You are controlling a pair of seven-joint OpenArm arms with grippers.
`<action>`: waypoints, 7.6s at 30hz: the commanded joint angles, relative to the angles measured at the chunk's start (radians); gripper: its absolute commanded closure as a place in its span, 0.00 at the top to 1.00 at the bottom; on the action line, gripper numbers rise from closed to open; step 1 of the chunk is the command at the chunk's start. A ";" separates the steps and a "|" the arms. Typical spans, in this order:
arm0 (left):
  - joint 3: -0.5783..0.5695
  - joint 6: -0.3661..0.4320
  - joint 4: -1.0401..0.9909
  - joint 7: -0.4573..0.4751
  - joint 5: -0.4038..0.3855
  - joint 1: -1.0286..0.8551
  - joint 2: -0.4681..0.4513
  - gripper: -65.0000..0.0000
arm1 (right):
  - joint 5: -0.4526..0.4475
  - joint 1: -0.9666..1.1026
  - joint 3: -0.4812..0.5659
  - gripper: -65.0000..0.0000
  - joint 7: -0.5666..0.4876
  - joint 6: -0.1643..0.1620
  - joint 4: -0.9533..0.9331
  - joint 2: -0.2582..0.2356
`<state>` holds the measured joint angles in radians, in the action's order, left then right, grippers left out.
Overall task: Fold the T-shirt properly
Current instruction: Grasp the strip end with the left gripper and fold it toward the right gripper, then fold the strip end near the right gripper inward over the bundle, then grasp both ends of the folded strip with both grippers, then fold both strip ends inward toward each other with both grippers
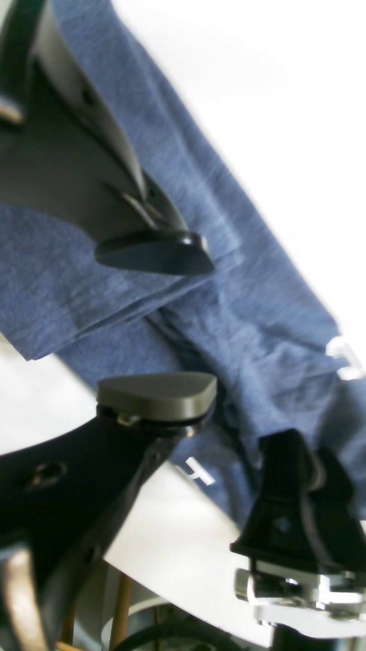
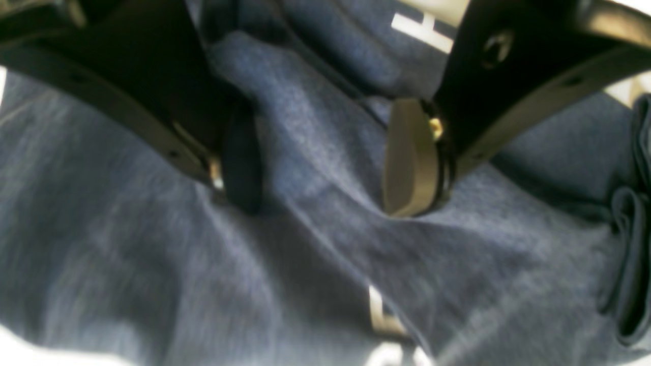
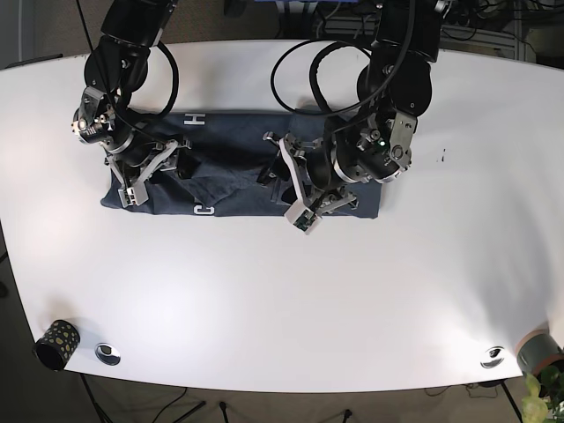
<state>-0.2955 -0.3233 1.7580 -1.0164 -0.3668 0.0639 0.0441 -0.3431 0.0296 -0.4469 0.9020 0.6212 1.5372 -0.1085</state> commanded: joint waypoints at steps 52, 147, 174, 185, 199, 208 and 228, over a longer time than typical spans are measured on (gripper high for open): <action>0.714 -0.202 0.036 0.015 -0.011 -0.166 -0.192 0.44 | -0.228 -0.244 0.319 0.51 0.130 0.053 -0.225 0.138; 0.259 -0.202 -0.369 0.242 -0.019 0.027 -0.184 0.44 | -0.455 -0.003 -0.313 0.67 0.190 0.055 -0.335 -0.227; 0.177 -0.196 -0.376 0.244 -0.011 0.029 -0.158 0.44 | -0.446 -0.020 -0.218 0.01 0.142 0.045 -0.073 -0.158; 0.150 -0.196 -0.379 0.245 -0.010 0.027 -0.046 0.44 | -0.455 0.049 -0.140 0.01 0.144 0.055 0.251 -0.171; 0.065 -0.195 -0.448 0.245 -0.011 0.035 0.003 0.44 | -0.445 0.030 0.119 0.01 0.144 0.056 0.331 -0.070; 0.069 -0.195 -0.441 0.245 -0.018 0.027 0.003 0.44 | -0.354 -0.078 0.270 0.01 0.139 0.047 0.142 -0.040; 0.072 -0.201 -0.364 0.339 -0.021 0.009 0.003 0.44 | -0.258 -0.073 0.339 0.92 0.104 0.055 0.288 -0.013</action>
<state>-0.2234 -0.5236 1.3563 -0.7082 -0.3809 0.0620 0.0433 -0.5800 -0.0296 -0.1036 1.0256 0.6674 1.7752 -0.1184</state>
